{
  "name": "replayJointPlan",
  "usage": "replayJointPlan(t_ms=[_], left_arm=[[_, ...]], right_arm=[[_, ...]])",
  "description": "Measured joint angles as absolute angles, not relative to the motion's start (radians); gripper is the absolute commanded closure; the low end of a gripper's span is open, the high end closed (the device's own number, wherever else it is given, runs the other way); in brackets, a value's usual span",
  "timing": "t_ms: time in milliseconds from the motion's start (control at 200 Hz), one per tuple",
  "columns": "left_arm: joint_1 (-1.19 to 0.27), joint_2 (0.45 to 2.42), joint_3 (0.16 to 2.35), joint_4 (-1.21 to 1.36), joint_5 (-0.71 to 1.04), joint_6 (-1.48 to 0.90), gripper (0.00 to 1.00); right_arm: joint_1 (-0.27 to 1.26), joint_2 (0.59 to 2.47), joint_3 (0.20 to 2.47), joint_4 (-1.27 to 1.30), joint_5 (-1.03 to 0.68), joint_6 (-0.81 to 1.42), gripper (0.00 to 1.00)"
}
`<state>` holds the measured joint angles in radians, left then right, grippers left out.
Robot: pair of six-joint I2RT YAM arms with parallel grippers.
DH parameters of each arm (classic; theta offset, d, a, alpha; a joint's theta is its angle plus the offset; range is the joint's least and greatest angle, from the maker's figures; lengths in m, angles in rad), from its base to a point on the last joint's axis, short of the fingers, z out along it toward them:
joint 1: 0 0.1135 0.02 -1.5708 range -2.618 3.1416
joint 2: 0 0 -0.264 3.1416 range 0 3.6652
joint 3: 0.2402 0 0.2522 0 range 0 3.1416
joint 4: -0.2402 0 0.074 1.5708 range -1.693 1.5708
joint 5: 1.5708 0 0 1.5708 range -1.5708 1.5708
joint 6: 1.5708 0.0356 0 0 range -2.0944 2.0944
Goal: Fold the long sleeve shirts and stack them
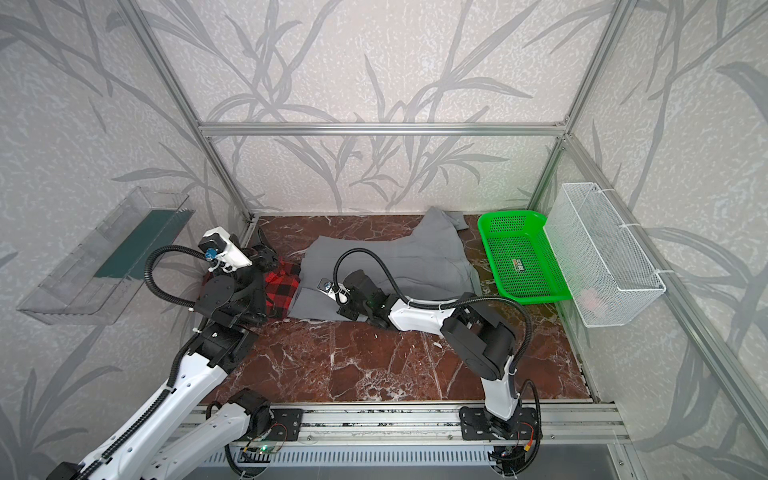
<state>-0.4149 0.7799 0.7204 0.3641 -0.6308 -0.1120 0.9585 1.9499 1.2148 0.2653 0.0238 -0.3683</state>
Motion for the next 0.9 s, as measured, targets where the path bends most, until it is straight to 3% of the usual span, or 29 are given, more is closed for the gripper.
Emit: replayJointPlan(t_ms=[180,330,405,575,900], left_arm=[[-0.41,0.715,0.607,0.273,-0.639,-0.109,0.41],[-0.41,0.686,0.561,0.254,-0.641,-0.109,0.41],[-0.41,0.68,0.559,0.256,-0.646,-0.109,0.41],[-0.41,0.68,0.552,0.257,-0.654,-0.117,0.43],[-0.41,0.706,0.552,0.16,-0.651,-0.165,0.43]], right_arm=[[0.987,2.046,1.269,0.265,0.071,-0.371,0.88],[1.003,2.113,1.319,0.263,0.105,-0.376,0.59],[1.009,2.122,1.324,0.25,0.105,-0.375,0.49],[1.013,2.122,1.372,0.182,0.046,-0.325,0.43],[0.964,2.016,1.387,0.122,-0.235,-0.062,0.34]])
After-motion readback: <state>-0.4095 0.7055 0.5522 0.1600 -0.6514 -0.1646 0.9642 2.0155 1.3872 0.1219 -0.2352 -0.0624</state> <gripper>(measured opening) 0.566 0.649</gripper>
